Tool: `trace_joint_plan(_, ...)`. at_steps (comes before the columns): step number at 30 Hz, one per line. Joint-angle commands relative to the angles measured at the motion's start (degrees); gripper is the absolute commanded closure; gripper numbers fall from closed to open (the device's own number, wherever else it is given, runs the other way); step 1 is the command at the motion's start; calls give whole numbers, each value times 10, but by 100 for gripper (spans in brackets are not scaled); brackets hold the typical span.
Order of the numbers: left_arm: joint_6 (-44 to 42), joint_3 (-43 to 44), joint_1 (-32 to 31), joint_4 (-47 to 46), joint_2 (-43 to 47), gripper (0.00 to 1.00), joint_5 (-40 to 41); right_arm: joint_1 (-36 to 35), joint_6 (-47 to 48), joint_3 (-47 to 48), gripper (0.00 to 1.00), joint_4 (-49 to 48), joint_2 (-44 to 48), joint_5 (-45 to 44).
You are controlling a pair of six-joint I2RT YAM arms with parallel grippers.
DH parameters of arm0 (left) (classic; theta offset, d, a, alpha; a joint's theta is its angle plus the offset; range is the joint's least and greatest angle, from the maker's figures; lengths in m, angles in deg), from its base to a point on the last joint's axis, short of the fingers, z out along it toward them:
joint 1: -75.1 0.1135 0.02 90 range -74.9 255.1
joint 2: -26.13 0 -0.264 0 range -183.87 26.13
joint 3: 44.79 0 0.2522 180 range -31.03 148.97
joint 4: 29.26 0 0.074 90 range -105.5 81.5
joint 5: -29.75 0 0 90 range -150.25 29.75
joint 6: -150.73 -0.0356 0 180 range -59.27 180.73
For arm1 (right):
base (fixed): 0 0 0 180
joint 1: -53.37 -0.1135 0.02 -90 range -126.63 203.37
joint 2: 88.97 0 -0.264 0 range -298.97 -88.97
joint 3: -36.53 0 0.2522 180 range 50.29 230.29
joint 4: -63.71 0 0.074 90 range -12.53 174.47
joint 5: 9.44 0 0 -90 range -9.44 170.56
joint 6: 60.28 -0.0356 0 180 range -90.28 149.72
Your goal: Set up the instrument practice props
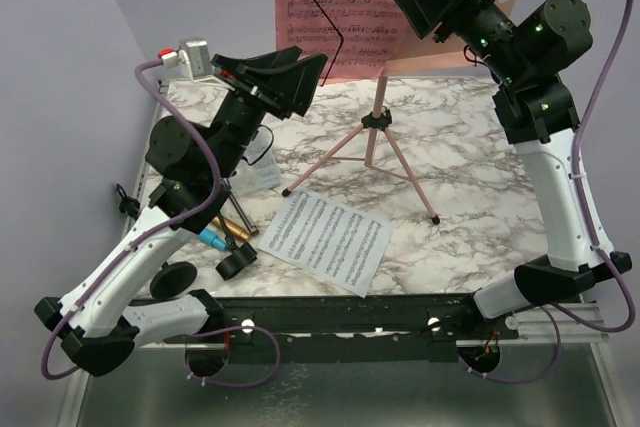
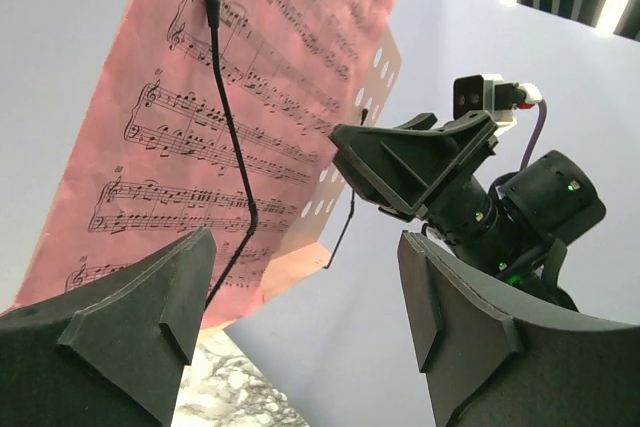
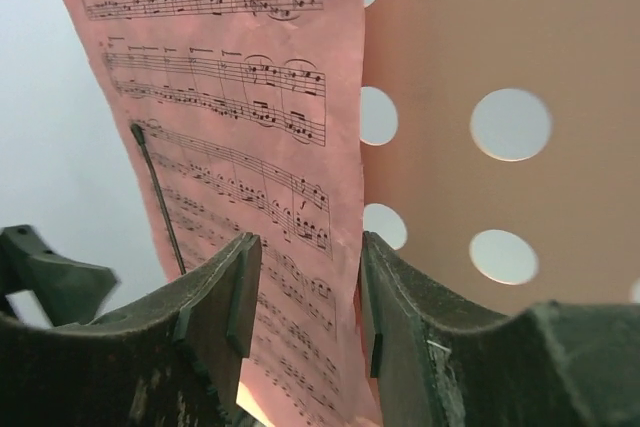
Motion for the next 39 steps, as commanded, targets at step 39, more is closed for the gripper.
trace_joint_plan(39, 341, -489, -3, 226, 168, 7, -66, -72, -112, -769, 23, -2, 284, 70)
